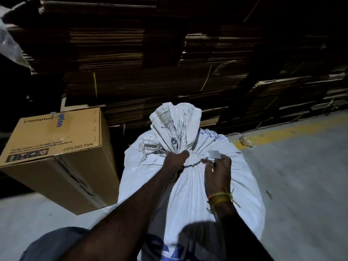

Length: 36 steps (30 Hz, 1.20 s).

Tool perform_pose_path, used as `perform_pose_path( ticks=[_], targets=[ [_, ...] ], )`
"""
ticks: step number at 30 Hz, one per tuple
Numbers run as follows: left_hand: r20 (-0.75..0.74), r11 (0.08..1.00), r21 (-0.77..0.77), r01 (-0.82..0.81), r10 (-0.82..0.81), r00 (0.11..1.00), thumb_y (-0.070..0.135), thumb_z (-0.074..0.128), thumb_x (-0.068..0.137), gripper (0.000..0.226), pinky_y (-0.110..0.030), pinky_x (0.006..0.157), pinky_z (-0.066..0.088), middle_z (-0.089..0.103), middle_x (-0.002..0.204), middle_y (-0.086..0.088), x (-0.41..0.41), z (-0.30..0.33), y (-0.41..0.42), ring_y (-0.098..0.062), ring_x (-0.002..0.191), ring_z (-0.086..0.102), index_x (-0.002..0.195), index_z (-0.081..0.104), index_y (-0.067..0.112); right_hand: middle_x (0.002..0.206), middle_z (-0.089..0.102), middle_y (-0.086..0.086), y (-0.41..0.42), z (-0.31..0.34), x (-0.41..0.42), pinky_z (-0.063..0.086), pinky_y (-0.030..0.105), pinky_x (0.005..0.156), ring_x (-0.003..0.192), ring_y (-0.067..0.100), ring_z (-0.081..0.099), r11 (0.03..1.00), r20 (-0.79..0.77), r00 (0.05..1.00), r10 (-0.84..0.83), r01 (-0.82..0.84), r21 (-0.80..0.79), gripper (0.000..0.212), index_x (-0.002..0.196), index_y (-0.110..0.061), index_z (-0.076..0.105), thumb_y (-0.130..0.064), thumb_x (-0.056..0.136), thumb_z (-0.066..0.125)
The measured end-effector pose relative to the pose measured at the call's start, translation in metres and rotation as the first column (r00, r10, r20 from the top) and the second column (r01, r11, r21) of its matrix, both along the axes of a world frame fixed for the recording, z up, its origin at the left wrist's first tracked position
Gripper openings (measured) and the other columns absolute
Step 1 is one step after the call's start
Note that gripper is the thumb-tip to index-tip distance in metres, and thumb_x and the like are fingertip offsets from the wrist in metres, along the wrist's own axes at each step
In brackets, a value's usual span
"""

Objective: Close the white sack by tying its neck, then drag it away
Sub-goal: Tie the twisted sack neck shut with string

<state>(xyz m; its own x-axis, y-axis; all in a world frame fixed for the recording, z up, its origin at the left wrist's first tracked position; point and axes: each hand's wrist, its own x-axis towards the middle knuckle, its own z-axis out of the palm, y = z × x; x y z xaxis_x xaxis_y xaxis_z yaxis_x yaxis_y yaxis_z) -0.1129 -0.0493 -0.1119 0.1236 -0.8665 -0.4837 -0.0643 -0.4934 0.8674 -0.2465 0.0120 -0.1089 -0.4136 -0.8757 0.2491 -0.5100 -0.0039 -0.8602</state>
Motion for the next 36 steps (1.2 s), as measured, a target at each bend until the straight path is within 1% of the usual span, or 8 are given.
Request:
perform_pose_path(
  ticks=[6, 12, 15, 21, 26, 30, 34, 36],
  targets=[
    [0.026, 0.998, -0.06, 0.036, -0.035, 0.999, 0.042, 0.07, 0.063, 0.03, -0.031, 0.066, 0.043, 0.062, 0.062, -0.001, -0.002, -0.009, -0.005, -0.017, 0.065, 0.059, 0.058, 0.059, 0.014, 0.13, 0.06, -0.006, -0.001, 0.024, -0.046, 0.033, 0.0, 0.095, 0.115, -0.01, 0.05, 0.951, -0.26, 0.915, 0.308, -0.302, 0.064, 0.037, 0.125, -0.018, 0.062, -0.008, 0.089, 0.059],
    [0.161, 0.984, -0.07, 0.166, -0.154, 0.975, 0.032, 0.066, 0.082, 0.04, -0.013, 0.034, 0.03, 0.045, 0.034, 0.007, 0.003, 0.007, -0.005, -0.008, 0.028, 0.041, 0.05, 0.05, 0.016, 0.091, 0.075, -0.002, -0.022, 0.043, -0.055, 0.047, 0.035, 0.078, 0.091, 0.026, 0.06, 0.867, -0.566, 0.656, 0.499, -0.378, 0.325, 0.029, 0.101, -0.026, 0.075, -0.029, 0.083, 0.054],
    [0.213, 0.974, -0.073, 0.215, -0.196, 0.957, 0.04, 0.065, 0.077, 0.043, -0.021, 0.046, 0.036, 0.046, 0.035, 0.004, 0.003, 0.01, -0.009, -0.014, 0.032, 0.043, 0.046, 0.048, 0.015, 0.091, 0.076, 0.001, -0.015, 0.048, -0.051, 0.048, 0.037, 0.079, 0.093, 0.03, 0.059, 0.883, -0.609, 0.644, 0.463, -0.278, 0.377, 0.023, 0.092, -0.023, 0.077, -0.026, 0.08, 0.057],
    [0.349, 0.961, -0.069, 0.268, -0.228, 0.909, 0.056, 0.061, 0.067, 0.051, -0.03, 0.061, 0.045, 0.053, 0.039, 0.002, 0.002, 0.016, -0.012, -0.019, 0.047, 0.053, 0.046, 0.052, 0.011, 0.095, 0.075, 0.009, 0.015, 0.052, -0.037, 0.047, 0.027, 0.076, 0.097, 0.028, 0.065, 0.857, -0.455, 0.777, 0.435, -0.202, 0.475, 0.023, 0.092, -0.018, 0.076, -0.013, 0.077, 0.059],
    [0.37, 0.946, -0.061, 0.317, -0.274, 0.888, 0.052, 0.064, 0.072, 0.047, -0.029, 0.058, 0.043, 0.053, 0.046, -0.004, 0.001, 0.022, -0.013, -0.021, 0.049, 0.054, 0.051, 0.049, 0.012, 0.046, 0.057, -0.004, 0.036, 0.07, -0.033, 0.034, 0.007, 0.044, 0.045, -0.002, 0.053, 0.772, -0.139, 0.882, 0.451, -0.307, 0.557, 0.028, 0.048, -0.018, 0.058, -0.004, 0.073, 0.056],
    [0.377, 0.933, -0.063, 0.356, -0.308, 0.874, 0.041, 0.066, 0.08, 0.043, -0.027, 0.054, 0.042, 0.054, 0.046, -0.002, -0.001, 0.024, -0.013, -0.019, 0.044, 0.052, 0.051, 0.05, 0.012, 0.045, 0.054, 0.005, 0.037, 0.075, -0.025, 0.04, 0.016, 0.042, 0.04, 0.009, 0.053, 0.713, 0.076, 0.898, 0.433, -0.393, 0.581, 0.031, 0.05, -0.008, 0.053, 0.009, 0.075, 0.053],
    [0.247, 0.912, -0.043, 0.407, -0.385, 0.889, 0.028, 0.064, 0.085, 0.04, -0.023, 0.043, 0.037, 0.045, 0.049, -0.012, 0.003, 0.032, -0.012, -0.02, 0.033, 0.045, 0.055, 0.046, 0.01, 0.052, 0.059, -0.003, 0.025, 0.054, -0.01, 0.041, 0.025, 0.053, 0.06, 0.022, 0.057, 0.636, -0.015, 0.878, 0.479, -0.335, 0.695, 0.028, 0.05, -0.018, 0.054, -0.011, 0.077, 0.061],
    [0.218, 0.902, -0.016, 0.431, -0.418, 0.882, 0.025, 0.065, 0.086, 0.04, -0.023, 0.042, 0.038, 0.043, 0.049, -0.012, 0.007, 0.037, -0.013, -0.02, 0.032, 0.045, 0.056, 0.045, 0.008, 0.08, 0.07, 0.005, 0.016, 0.051, -0.005, 0.046, 0.028, 0.071, 0.085, 0.027, 0.064, 0.665, -0.205, 0.859, 0.469, -0.191, 0.722, 0.025, 0.068, -0.018, 0.063, -0.031, 0.088, 0.055]
  ],
)
